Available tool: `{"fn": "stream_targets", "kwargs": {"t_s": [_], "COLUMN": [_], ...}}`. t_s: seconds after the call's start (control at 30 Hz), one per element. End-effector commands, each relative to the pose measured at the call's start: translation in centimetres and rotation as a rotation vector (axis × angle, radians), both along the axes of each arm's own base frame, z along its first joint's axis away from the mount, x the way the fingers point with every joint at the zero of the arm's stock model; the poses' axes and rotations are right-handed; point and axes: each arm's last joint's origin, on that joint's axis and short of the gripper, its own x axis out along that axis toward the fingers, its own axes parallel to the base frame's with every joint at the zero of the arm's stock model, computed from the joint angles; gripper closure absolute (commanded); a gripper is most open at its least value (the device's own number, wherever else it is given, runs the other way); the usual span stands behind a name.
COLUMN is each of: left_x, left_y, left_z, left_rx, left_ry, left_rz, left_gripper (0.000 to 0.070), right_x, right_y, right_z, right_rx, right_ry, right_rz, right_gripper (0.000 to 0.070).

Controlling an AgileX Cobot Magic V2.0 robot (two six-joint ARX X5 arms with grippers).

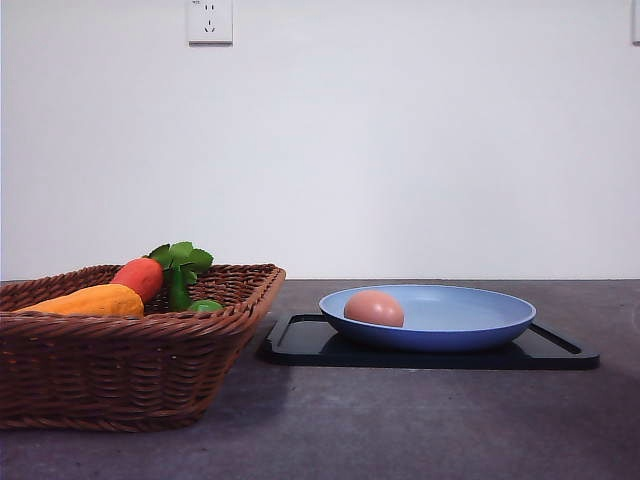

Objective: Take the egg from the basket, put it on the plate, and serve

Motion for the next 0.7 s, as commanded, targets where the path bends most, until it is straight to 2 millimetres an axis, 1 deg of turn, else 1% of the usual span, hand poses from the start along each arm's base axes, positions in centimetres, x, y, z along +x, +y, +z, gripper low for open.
{"fn": "stream_targets", "kwargs": {"t_s": [0.0,0.67], "left_x": [0.13,0.13], "left_y": [0.02,0.02], "left_z": [-0.82,-0.82], "left_rx": [-0.005,-0.005], "left_ry": [0.016,0.016], "left_rz": [0.002,0.002], "left_gripper": [0.0700,0.0700], "right_x": [0.02,0.02], "right_y": [-0.02,-0.02], "right_z": [-0.03,-0.03], "right_rx": [0.011,0.011], "right_ry": [-0.008,-0.008], "right_rz": [-0.007,-0.007], "right_gripper": [0.0700,0.0700]}}
